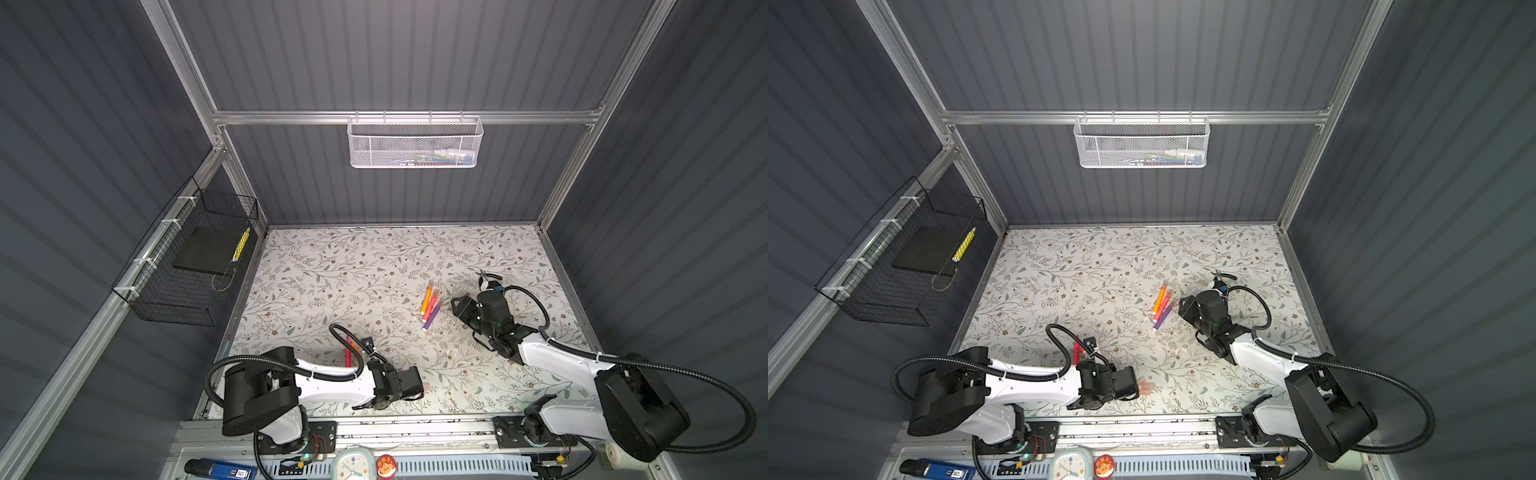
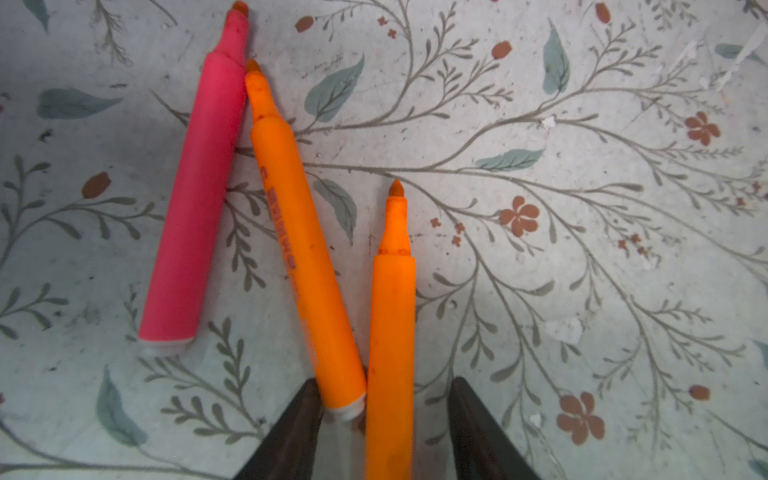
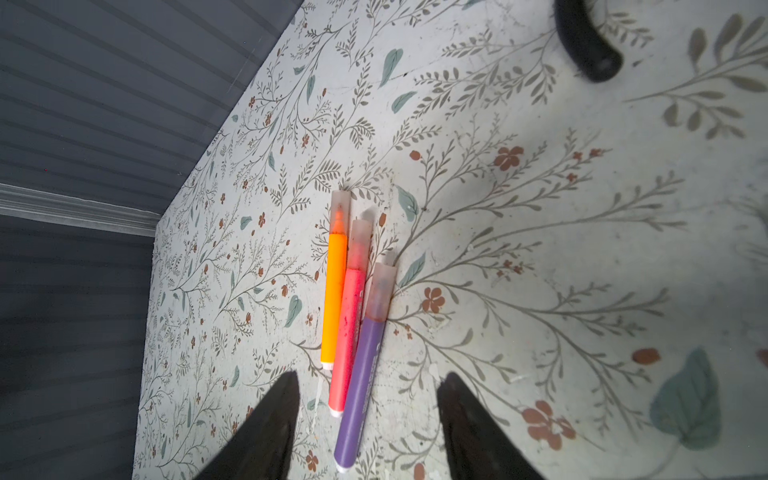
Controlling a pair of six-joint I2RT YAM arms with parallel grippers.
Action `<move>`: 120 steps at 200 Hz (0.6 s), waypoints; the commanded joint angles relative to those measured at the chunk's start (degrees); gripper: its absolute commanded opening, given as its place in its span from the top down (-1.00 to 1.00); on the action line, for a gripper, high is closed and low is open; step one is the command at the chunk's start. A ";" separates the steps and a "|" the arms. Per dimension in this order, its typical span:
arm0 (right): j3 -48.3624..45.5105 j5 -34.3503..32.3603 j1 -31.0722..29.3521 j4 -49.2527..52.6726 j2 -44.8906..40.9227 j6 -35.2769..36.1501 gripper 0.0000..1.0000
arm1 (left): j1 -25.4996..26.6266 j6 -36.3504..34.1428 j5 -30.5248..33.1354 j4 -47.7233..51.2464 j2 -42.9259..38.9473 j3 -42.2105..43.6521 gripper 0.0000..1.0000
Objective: Insert the pens into the pen caps
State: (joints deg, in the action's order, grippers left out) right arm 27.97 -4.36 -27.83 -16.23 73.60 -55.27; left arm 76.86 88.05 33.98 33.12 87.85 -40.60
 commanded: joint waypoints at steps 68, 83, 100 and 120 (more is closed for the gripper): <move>-0.57 -0.49 -0.29 -0.14 -0.69 -0.38 -0.14 | 0.30 -2.18 -6.10 -2.19 2.01 -0.48 0.36; -0.66 -0.64 -0.29 -0.10 -0.89 -0.28 -0.15 | 0.25 -2.37 -6.46 -2.45 2.40 -0.80 0.37; -0.68 -0.82 -0.29 -0.03 -1.07 -0.36 -0.15 | 0.22 -2.60 -6.73 -2.62 2.97 -1.21 0.43; -0.72 -0.82 -0.23 -0.03 -1.18 -0.37 -0.15 | 0.22 -2.74 -6.73 -2.71 3.57 -1.45 0.46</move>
State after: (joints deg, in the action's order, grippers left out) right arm 27.94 -4.36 -27.86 -16.23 73.52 -55.33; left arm 76.86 85.67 32.29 31.53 88.97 -42.13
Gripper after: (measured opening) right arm 0.574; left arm 0.278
